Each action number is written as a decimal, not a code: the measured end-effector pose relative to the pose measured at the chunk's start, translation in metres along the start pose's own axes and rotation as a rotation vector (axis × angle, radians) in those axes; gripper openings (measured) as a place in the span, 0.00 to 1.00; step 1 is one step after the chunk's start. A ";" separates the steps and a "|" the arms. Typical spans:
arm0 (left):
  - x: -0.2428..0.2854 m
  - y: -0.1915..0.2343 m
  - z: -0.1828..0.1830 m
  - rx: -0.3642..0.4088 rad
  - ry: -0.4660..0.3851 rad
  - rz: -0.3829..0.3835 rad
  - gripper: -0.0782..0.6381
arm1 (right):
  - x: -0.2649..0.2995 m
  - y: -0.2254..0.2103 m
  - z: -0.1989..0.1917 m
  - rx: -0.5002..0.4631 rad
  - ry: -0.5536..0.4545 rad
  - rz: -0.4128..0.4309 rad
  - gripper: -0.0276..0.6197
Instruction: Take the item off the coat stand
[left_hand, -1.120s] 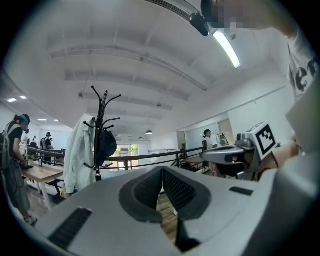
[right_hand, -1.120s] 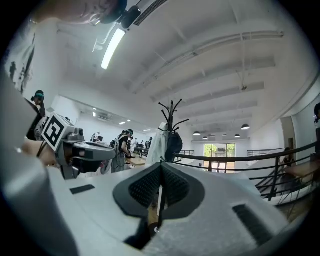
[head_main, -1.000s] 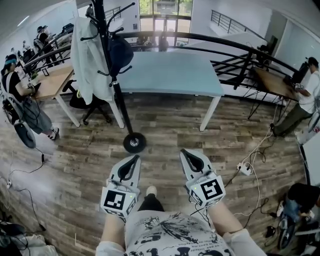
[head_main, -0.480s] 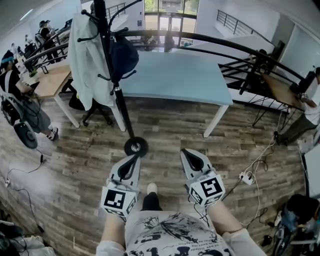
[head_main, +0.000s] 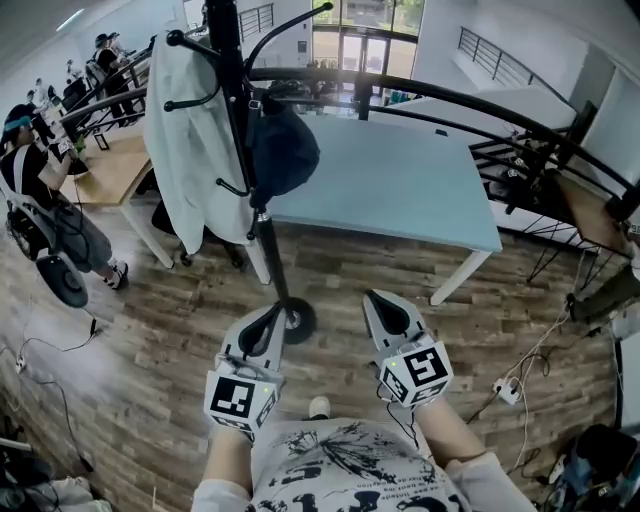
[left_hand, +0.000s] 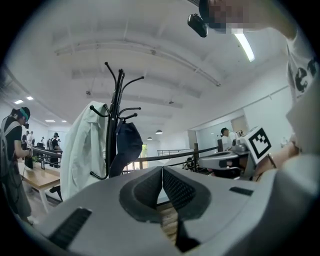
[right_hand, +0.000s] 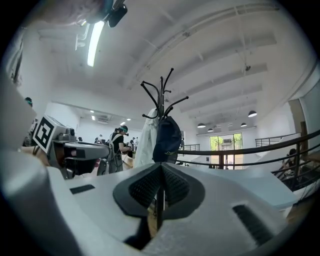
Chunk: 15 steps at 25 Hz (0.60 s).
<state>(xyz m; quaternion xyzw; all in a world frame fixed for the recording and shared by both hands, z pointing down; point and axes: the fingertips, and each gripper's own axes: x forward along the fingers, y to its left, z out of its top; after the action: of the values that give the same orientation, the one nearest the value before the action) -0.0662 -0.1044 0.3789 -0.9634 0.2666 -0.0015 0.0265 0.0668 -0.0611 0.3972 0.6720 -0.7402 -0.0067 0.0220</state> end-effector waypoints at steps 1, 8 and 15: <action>0.008 0.011 0.002 0.000 -0.002 0.008 0.12 | 0.014 -0.003 0.001 0.000 -0.001 0.006 0.03; 0.051 0.069 -0.001 -0.002 -0.010 0.047 0.12 | 0.092 -0.023 -0.001 0.021 -0.004 0.045 0.03; 0.083 0.095 -0.004 -0.006 -0.014 0.116 0.12 | 0.143 -0.044 -0.002 0.025 -0.012 0.122 0.03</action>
<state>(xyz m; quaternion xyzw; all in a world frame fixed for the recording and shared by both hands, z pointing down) -0.0439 -0.2289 0.3774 -0.9464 0.3219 0.0078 0.0253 0.0966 -0.2075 0.4011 0.6259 -0.7798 -0.0002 0.0095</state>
